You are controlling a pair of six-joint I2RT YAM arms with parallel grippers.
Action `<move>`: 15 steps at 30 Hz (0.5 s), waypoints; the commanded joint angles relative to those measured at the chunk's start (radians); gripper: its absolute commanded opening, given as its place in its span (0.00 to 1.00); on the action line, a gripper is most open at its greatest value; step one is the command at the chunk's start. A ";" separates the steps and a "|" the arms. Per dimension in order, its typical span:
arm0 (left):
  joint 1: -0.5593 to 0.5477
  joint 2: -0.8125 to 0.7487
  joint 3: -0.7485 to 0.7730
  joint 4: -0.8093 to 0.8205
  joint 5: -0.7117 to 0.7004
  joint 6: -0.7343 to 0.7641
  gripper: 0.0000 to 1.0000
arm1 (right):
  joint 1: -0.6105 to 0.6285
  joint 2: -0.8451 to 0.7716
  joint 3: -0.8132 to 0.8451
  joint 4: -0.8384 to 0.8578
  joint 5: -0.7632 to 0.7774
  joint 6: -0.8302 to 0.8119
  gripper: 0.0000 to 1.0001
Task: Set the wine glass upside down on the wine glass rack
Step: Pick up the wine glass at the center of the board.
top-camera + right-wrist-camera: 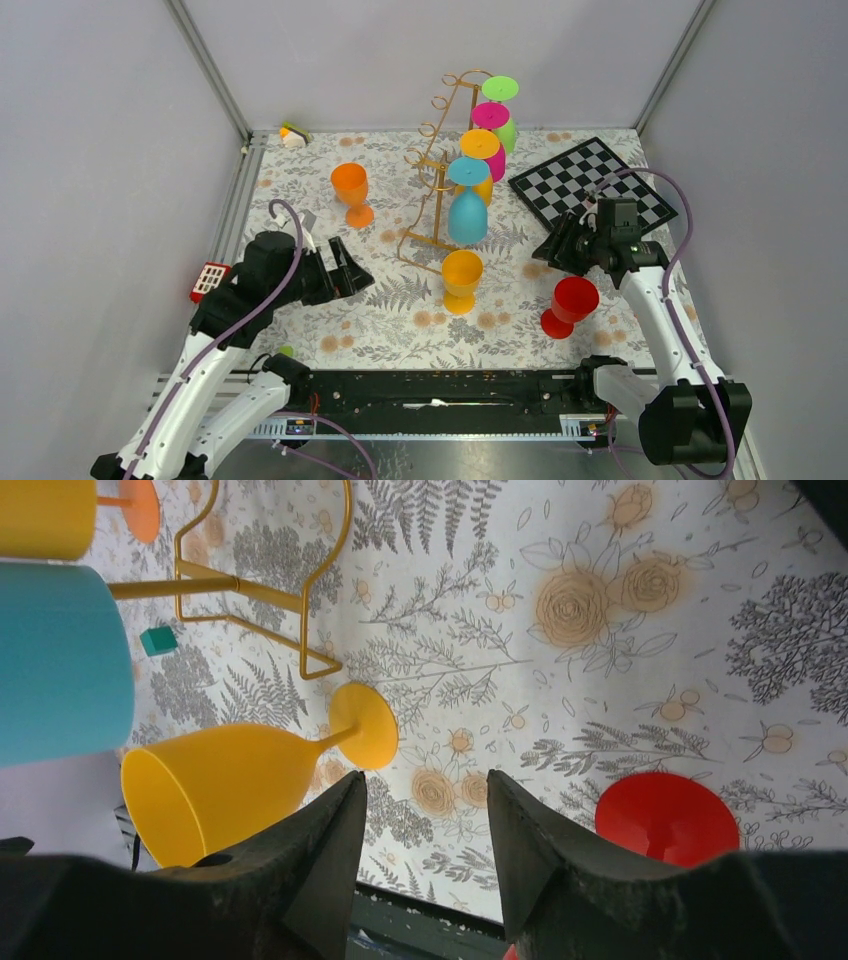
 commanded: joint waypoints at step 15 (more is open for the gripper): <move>0.006 0.018 -0.104 0.009 -0.009 0.060 0.99 | 0.002 -0.096 0.009 -0.208 -0.203 -0.065 0.57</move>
